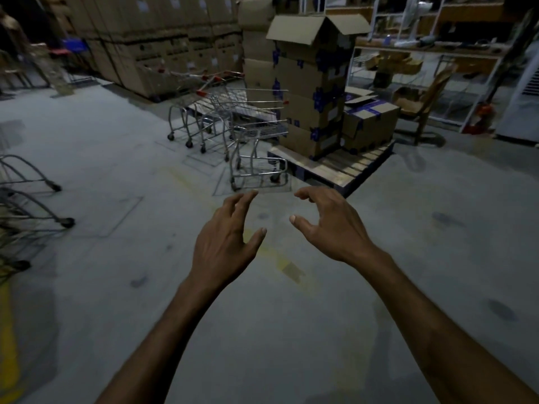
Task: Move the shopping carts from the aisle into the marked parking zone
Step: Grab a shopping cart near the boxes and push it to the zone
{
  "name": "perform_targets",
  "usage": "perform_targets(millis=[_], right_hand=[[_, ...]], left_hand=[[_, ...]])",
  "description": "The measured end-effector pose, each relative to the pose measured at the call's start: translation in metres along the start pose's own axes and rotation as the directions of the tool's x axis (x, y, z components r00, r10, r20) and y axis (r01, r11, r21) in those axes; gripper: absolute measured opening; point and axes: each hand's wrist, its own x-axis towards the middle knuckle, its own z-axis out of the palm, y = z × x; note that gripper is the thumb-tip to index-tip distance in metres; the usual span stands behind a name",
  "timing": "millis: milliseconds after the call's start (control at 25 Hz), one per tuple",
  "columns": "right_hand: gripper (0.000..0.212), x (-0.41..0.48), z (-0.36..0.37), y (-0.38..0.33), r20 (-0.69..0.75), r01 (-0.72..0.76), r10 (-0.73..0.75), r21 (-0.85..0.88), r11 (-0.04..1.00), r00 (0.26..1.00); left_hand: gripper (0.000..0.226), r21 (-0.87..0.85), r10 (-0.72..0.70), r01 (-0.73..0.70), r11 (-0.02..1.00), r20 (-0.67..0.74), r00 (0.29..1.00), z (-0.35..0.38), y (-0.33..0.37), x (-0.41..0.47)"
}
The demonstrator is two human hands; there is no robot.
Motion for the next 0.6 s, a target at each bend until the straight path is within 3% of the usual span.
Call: perform_targets(millis=[400, 600], right_hand=[[0.051, 0.207, 0.133, 0.007, 0.017, 0.043, -0.043, -0.002, 0.999, 0.999], [0.048, 0.317, 0.185, -0.013, 0.009, 0.004, -0.005, 0.107, 0.994, 1.0]], left_hand=[[0.074, 0.029, 0.006, -0.006, 1.0, -0.026, 1.0, 0.054, -0.179, 0.163], [0.064, -0.029, -0.001, 0.001, 1.0, -0.006, 1.0, 0.054, -0.266, 0.258]])
